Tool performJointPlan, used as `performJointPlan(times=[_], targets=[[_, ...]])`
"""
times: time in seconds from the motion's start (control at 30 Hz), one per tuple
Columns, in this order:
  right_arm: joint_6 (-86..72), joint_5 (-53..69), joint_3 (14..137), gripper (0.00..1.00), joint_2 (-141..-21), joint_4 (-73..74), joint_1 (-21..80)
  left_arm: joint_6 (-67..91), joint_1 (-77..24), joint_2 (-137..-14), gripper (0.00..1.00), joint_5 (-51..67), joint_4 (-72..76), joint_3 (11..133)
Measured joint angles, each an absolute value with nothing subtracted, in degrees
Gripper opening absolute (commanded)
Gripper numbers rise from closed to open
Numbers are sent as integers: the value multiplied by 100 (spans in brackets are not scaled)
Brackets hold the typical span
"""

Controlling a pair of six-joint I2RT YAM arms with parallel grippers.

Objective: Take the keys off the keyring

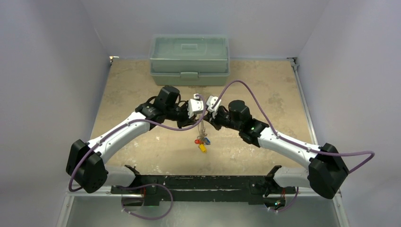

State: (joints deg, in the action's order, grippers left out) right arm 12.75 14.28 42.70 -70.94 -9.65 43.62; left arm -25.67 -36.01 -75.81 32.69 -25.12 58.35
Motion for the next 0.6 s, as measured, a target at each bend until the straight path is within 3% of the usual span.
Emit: performJointPlan(times=[0.6], targets=[[1463,1962,4178,0,-6971,-1013,4388,-4062,-3564,-7585,0,3111,-3017,6071]])
